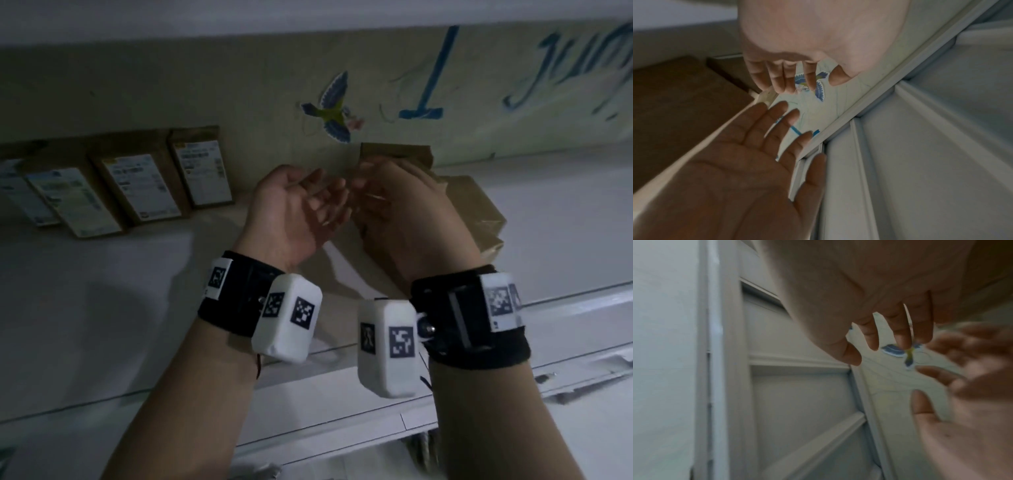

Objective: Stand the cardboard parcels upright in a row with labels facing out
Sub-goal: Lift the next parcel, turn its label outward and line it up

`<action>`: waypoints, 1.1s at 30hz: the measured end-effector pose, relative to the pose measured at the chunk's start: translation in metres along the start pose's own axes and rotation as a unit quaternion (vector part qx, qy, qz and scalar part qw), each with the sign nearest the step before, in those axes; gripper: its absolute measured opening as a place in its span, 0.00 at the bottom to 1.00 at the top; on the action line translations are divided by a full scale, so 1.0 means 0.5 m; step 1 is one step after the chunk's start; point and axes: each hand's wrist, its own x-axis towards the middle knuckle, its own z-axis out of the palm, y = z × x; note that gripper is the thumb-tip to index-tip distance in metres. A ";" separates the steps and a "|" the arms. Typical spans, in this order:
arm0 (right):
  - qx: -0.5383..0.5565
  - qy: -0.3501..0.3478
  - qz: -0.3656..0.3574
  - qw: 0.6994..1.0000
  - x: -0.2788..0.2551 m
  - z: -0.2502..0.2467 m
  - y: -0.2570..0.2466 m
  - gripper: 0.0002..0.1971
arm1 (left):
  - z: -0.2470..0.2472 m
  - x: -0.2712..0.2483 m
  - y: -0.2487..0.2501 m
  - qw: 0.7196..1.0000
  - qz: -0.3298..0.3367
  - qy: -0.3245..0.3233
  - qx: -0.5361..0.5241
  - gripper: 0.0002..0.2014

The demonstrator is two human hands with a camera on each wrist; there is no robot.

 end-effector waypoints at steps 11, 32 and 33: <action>-0.128 0.113 -0.068 0.983 -0.061 -0.130 -0.063 0.09 | 0.049 -0.021 -0.103 0.994 -0.020 0.104 0.039 0.16; -0.207 0.099 -0.067 0.971 -0.066 -0.088 0.005 0.11 | 0.011 -0.131 -0.070 0.997 -0.064 -0.006 0.051 0.30; -0.187 0.102 -0.085 0.973 -0.061 -0.081 0.008 0.11 | 0.012 -0.141 -0.057 0.997 -0.041 -0.002 0.073 0.31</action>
